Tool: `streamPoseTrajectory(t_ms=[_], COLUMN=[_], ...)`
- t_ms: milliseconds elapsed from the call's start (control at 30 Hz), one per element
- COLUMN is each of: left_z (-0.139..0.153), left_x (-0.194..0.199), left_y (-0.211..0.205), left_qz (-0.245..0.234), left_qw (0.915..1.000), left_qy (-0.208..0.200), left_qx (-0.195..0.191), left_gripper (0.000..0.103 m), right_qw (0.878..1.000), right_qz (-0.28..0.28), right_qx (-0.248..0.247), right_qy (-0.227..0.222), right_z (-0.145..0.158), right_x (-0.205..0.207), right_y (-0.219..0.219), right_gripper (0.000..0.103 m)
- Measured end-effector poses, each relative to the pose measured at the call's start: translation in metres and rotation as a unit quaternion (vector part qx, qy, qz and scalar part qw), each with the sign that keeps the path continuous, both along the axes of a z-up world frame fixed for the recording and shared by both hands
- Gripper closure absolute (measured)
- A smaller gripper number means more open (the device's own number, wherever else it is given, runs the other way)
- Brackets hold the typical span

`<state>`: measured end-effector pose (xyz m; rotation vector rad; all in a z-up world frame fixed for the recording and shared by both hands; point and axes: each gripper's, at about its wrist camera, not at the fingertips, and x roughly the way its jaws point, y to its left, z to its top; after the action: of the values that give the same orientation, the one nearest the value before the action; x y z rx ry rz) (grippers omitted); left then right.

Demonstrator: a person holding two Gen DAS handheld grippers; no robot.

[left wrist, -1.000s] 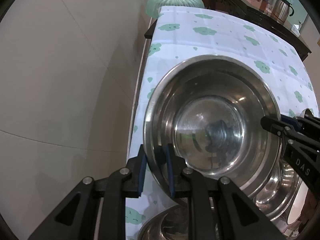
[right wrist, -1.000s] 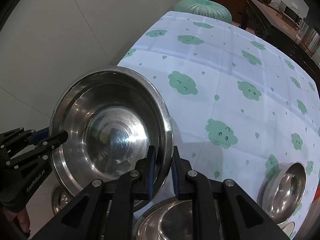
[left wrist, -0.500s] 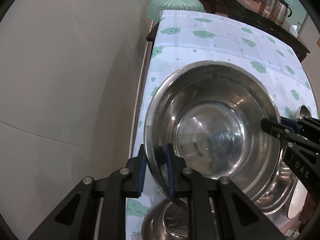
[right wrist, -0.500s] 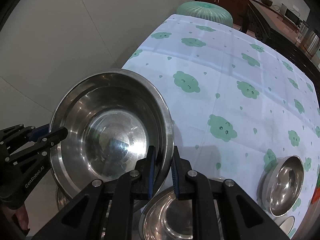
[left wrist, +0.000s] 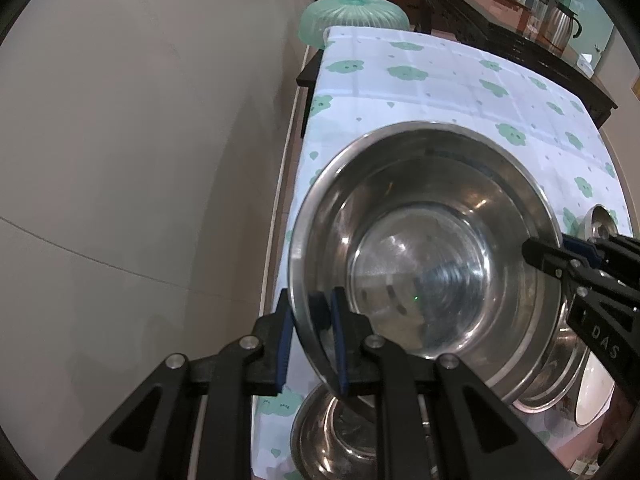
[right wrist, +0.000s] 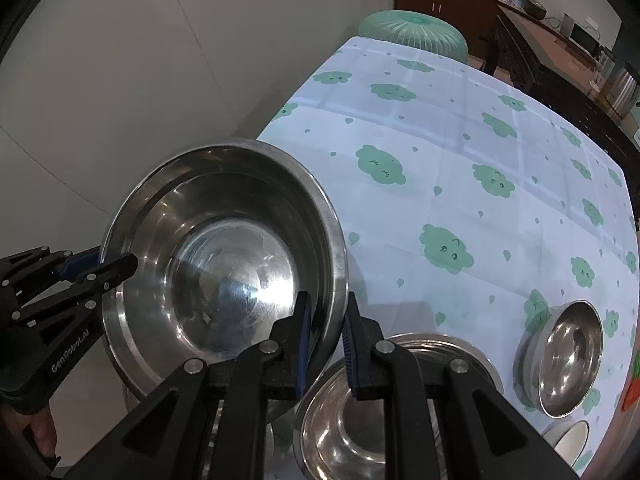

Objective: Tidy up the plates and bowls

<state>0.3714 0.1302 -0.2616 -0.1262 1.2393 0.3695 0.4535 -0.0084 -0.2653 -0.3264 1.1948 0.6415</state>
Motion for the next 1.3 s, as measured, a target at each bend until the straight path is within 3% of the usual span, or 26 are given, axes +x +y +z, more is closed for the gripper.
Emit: streamPoseTrajectory(t_ms=[1300], left_z=[0.004], left_x=[-0.065], left_y=[-0.005], left_qz=[0.007], left_qw=[1.0], left_qy=[0.001], left_qx=[0.001], left_gripper=[0.087], right_qw=[1.0], right_qz=[0.025], right_qx=[-0.011], right_qy=[-0.004], right_z=[0.009], right_x=[-0.068], right_y=[-0.002], right_gripper=[0.086])
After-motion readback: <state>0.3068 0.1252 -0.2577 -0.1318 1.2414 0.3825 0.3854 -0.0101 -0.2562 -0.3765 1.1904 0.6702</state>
